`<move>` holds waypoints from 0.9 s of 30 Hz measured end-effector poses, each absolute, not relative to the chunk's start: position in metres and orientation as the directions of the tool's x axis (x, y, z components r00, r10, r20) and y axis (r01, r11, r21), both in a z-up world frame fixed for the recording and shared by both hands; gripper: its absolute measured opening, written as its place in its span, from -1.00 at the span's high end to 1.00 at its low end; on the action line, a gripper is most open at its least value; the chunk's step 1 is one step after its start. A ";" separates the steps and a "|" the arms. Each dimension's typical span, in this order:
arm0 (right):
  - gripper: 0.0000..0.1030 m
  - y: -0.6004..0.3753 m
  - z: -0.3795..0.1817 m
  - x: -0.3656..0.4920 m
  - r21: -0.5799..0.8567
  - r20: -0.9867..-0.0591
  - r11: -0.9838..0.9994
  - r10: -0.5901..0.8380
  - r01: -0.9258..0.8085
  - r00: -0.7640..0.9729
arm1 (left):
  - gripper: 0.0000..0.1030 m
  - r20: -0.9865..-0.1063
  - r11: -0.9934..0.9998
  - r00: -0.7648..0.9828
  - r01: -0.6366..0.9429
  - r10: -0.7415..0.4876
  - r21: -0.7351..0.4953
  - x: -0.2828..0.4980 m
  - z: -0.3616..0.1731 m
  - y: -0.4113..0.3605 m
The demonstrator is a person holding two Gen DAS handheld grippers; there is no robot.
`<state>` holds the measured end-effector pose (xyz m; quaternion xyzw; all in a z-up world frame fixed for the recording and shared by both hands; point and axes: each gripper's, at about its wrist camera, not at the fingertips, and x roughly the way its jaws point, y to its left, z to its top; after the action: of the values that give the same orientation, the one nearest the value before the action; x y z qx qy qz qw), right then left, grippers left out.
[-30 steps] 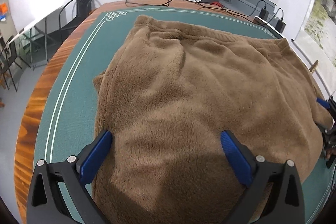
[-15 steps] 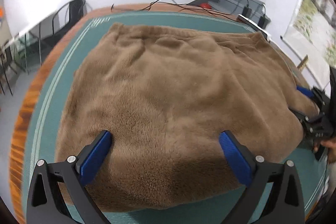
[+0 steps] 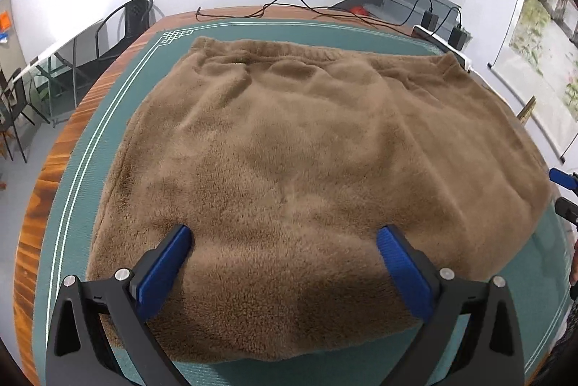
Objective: Fold towel
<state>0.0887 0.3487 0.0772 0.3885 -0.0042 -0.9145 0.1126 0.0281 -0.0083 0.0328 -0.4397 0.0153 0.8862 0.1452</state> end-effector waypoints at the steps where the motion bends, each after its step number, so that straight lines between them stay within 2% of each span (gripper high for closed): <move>1: -0.98 0.349 0.072 0.085 0.114 -0.716 -0.973 -0.220 0.200 -0.663 | -0.99 -0.786 -0.957 -0.569 -0.272 0.241 -0.097 0.028 0.032 -0.008; 6: -0.99 0.350 0.045 0.066 0.095 -0.782 -0.986 -0.161 0.141 -0.602 | -0.99 -0.785 -0.951 -0.564 -0.292 0.256 -0.101 0.028 0.028 -0.012; 10: -1.00 0.362 0.034 0.065 0.153 -0.791 -0.980 -0.199 0.129 -0.578 | -0.99 -0.777 -0.950 -0.565 -0.284 0.277 -0.131 0.030 0.035 -0.018; 13: -0.99 0.364 0.035 0.069 0.141 -0.789 -0.983 -0.184 0.119 -0.586 | -0.99 -0.745 -0.955 -0.606 -0.260 0.278 -0.144 0.036 0.049 -0.032; 17: -0.99 0.350 0.065 0.086 0.064 -0.714 -0.994 -0.109 0.091 -0.691 | -0.99 -0.726 -0.966 -0.638 -0.200 0.255 -0.164 0.033 0.058 -0.057; 21: -0.99 0.313 0.092 0.085 0.014 -0.652 -0.982 -0.153 0.189 -0.743 | -0.99 -0.767 -0.974 -0.602 -0.161 0.223 -0.157 0.020 0.040 -0.067; 23: -0.99 0.294 0.088 0.078 -0.014 -0.665 -0.969 -0.174 0.245 -0.726 | -0.99 -0.786 -0.976 -0.579 -0.155 0.217 -0.155 0.017 0.028 -0.068; 27: -0.99 0.285 0.053 0.059 -0.055 -0.749 -0.965 -0.130 0.256 -0.650 | -0.99 -0.777 -0.953 -0.554 -0.142 0.300 -0.267 0.016 0.011 -0.085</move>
<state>0.0588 0.2848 0.0525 0.4046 0.0781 -0.9049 0.1065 0.0155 -0.0847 0.0105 -0.4554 -0.0870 0.8770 0.1260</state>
